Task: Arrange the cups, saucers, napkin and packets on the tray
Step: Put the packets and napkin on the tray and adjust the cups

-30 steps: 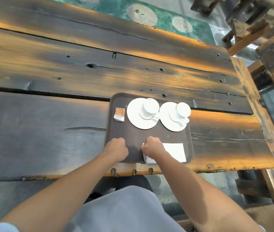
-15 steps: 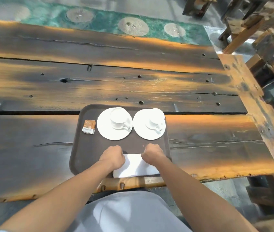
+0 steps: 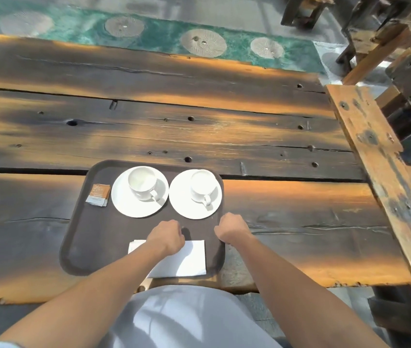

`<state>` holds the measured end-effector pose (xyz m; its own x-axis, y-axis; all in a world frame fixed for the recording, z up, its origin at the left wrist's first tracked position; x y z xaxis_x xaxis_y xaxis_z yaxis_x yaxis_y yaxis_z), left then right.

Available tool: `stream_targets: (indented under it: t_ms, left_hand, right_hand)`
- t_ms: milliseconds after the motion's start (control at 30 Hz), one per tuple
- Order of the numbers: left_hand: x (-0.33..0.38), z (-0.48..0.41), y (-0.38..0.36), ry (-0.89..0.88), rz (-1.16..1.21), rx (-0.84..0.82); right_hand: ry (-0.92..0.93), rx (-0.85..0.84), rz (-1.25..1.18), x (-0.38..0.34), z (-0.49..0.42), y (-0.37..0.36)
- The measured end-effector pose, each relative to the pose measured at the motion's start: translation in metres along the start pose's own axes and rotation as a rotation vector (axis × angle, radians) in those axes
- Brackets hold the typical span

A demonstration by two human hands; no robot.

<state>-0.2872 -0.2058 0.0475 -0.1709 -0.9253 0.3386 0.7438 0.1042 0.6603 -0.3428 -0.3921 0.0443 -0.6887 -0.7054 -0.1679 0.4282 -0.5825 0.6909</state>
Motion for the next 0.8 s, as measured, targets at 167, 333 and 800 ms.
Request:
stream_targets:
  t_ms: [167,333,800]
  left_hand:
    - [-0.003,-0.010,-0.001,0.017,0.042,0.014]
    - [-0.016,-0.021,0.004,0.055,0.072,0.033]
    - [-0.003,-0.053,0.010,0.104,0.230,0.194]
  right_hand:
    - [0.043,0.015,-0.001,-0.007,-0.014,0.000]
    - [0.055,0.035,0.047,-0.016,-0.025,0.001]
    - [0.145,0.165,-0.198,-0.027,-0.050,0.004]
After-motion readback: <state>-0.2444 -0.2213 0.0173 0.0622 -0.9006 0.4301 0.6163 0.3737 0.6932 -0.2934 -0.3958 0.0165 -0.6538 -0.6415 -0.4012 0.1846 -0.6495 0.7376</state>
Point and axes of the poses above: each hand's wrist, its own z-axis away from the middle knuckle, its own y-axis out of the back of the hand, x = y × z, the point moved 3 cm from there along -z, towards the middle knuckle, and after that the axes turned 3 degrees about -x, right-handed, at the moved point
